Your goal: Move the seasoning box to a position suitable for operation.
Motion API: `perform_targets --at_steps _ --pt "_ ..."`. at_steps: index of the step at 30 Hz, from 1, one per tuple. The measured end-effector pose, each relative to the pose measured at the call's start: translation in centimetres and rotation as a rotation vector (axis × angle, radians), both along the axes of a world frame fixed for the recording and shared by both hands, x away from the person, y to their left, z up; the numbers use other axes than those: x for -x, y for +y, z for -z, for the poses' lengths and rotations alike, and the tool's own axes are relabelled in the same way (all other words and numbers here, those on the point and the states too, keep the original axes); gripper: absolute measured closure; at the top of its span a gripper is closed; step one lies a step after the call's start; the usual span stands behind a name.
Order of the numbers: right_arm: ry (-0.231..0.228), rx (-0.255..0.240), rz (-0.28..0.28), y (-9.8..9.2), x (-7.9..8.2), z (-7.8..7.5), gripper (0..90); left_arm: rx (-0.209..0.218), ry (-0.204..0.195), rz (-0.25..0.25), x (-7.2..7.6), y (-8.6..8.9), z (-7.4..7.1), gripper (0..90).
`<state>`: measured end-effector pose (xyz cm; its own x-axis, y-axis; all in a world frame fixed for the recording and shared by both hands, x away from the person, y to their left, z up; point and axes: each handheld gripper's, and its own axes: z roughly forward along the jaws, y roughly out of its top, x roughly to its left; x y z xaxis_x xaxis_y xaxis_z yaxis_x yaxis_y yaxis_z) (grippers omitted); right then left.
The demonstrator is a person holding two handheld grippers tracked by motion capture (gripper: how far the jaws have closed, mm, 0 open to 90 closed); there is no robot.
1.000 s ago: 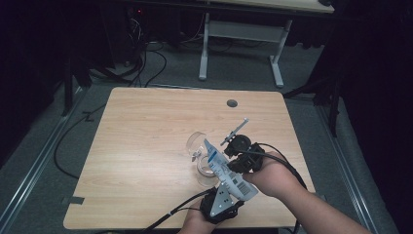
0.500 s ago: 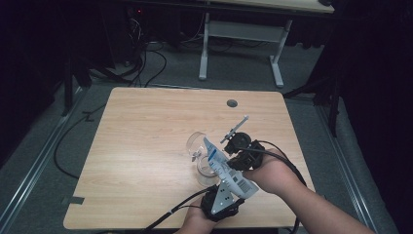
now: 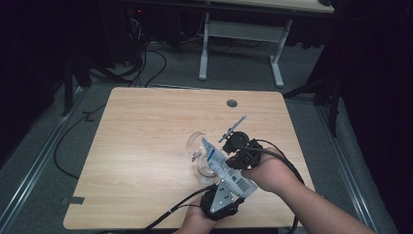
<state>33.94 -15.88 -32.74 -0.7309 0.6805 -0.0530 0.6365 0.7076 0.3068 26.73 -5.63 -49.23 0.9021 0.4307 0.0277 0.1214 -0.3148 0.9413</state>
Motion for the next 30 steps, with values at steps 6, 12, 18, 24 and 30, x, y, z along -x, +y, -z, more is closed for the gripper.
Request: perform_targets --at_steps 6,12,18,24,30 --pt "-0.005 -0.005 -0.011 0.00 0.03 -0.19 90.0 0.006 -0.002 0.001 0.04 0.07 -0.12 59.5" --pt "-0.003 -0.005 -0.009 -0.12 0.12 -0.28 90.0 0.007 -0.002 0.006 0.16 0.07 -0.20 59.5" --pt "-0.003 -0.007 -0.007 -0.18 0.13 -0.30 90.0 0.010 0.003 0.009 0.19 0.06 -0.26 59.5" --pt "-0.006 -0.004 -0.005 -0.14 0.12 -0.36 90.0 0.015 0.005 0.011 0.18 0.10 -0.40 59.4" --pt "-0.005 -0.001 -0.006 -0.10 0.07 -0.36 90.0 0.016 0.008 0.012 0.14 0.09 -0.40 59.3"
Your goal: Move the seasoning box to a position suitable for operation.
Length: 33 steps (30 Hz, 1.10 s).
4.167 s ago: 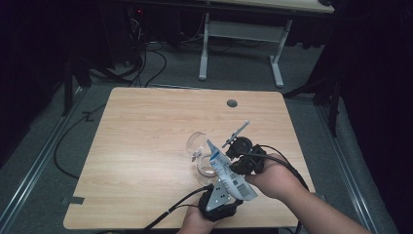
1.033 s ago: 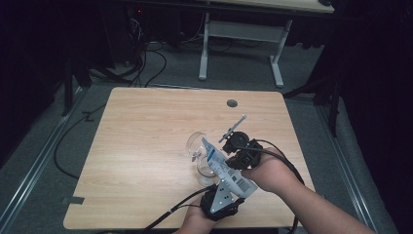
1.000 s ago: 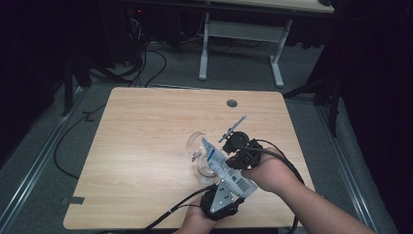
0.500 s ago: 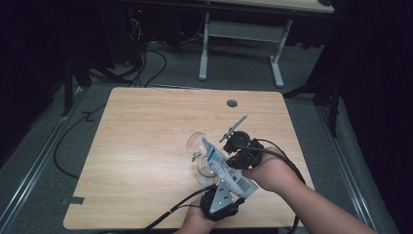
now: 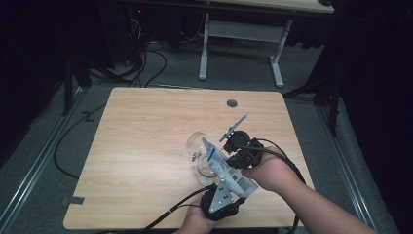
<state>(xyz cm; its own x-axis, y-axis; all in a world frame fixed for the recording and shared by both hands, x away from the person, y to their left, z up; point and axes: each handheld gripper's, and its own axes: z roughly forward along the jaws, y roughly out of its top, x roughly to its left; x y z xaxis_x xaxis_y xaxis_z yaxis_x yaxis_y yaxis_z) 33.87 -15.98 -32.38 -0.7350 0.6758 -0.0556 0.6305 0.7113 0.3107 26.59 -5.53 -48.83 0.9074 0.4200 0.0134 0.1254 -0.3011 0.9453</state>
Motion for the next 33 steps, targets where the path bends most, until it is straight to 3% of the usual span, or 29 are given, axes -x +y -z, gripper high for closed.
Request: perform_targets --at_steps 33 --pt "-0.013 -0.004 0.003 0.06 -0.35 -0.01 90.0 0.011 0.018 -0.003 -0.30 0.22 -0.23 59.2"
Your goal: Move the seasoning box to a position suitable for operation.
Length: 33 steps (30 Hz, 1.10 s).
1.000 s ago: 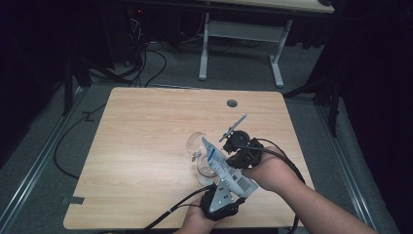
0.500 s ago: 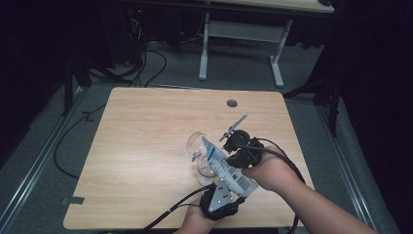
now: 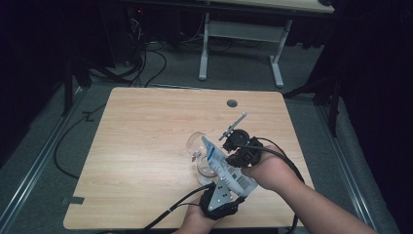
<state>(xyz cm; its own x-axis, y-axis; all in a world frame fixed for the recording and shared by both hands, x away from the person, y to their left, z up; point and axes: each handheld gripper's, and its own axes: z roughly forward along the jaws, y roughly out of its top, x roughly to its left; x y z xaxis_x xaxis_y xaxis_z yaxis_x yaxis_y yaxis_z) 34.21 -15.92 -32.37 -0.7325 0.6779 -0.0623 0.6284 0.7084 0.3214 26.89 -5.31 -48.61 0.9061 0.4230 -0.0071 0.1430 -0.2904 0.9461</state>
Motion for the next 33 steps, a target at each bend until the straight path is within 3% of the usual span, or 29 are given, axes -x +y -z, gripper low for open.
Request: perform_targets --at_steps 33 --pt "-0.005 0.004 -0.002 0.28 -0.07 -0.18 90.0 0.011 0.005 0.004 -0.12 0.13 -0.19 59.0"
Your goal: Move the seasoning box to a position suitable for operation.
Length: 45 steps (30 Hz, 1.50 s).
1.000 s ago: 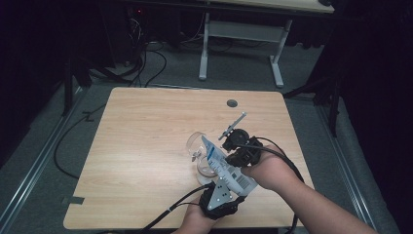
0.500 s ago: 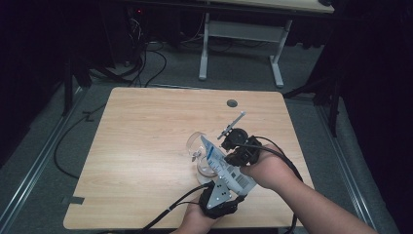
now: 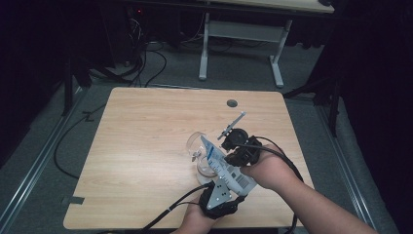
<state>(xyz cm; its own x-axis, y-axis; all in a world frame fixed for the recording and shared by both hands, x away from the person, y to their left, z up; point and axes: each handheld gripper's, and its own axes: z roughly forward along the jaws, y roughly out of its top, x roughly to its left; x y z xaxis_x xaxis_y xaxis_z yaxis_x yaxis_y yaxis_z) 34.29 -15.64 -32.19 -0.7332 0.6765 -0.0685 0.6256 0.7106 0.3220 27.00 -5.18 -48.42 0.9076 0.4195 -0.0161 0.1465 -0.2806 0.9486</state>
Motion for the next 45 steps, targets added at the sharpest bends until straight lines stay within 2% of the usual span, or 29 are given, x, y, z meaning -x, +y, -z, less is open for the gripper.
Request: perform_targets --at_steps 45 --pt "-0.009 0.011 -0.012 0.13 0.11 -0.10 90.0 0.007 0.001 0.004 0.08 -0.03 -0.10 58.9"
